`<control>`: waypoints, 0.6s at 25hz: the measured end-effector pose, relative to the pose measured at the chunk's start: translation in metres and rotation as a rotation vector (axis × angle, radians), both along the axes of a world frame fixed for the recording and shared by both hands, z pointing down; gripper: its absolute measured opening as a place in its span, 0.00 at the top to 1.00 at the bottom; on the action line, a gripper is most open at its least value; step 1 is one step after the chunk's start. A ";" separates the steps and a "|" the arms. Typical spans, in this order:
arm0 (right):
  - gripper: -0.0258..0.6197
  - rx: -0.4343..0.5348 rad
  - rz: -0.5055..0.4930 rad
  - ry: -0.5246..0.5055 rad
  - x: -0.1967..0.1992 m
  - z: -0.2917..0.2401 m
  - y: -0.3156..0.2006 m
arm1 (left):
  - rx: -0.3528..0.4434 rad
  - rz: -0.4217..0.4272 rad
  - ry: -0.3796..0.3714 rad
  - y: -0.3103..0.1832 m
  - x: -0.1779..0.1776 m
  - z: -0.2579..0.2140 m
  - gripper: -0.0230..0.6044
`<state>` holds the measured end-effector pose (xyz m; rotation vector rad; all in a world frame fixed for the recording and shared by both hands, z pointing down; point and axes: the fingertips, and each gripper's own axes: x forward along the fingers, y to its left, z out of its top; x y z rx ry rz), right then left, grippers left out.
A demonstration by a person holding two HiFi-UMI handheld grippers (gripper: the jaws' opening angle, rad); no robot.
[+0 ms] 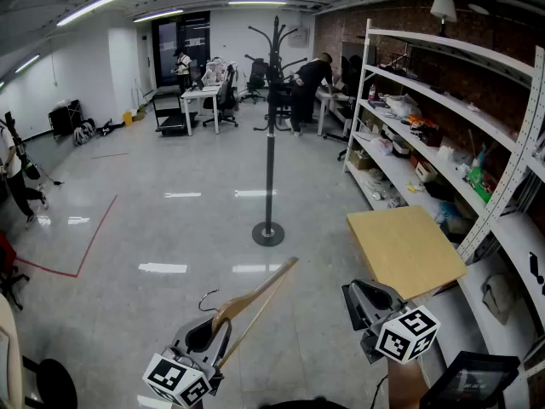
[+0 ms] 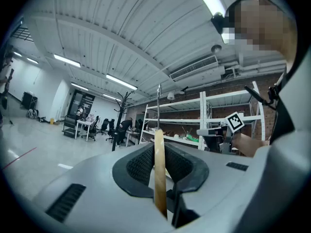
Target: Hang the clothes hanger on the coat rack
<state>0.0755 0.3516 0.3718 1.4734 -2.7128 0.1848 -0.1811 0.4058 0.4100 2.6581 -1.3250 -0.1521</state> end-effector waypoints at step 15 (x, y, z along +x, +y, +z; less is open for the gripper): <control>0.95 0.000 -0.042 -0.036 -0.015 0.012 -0.078 | -0.034 -0.040 -0.021 -0.072 -0.010 0.014 0.88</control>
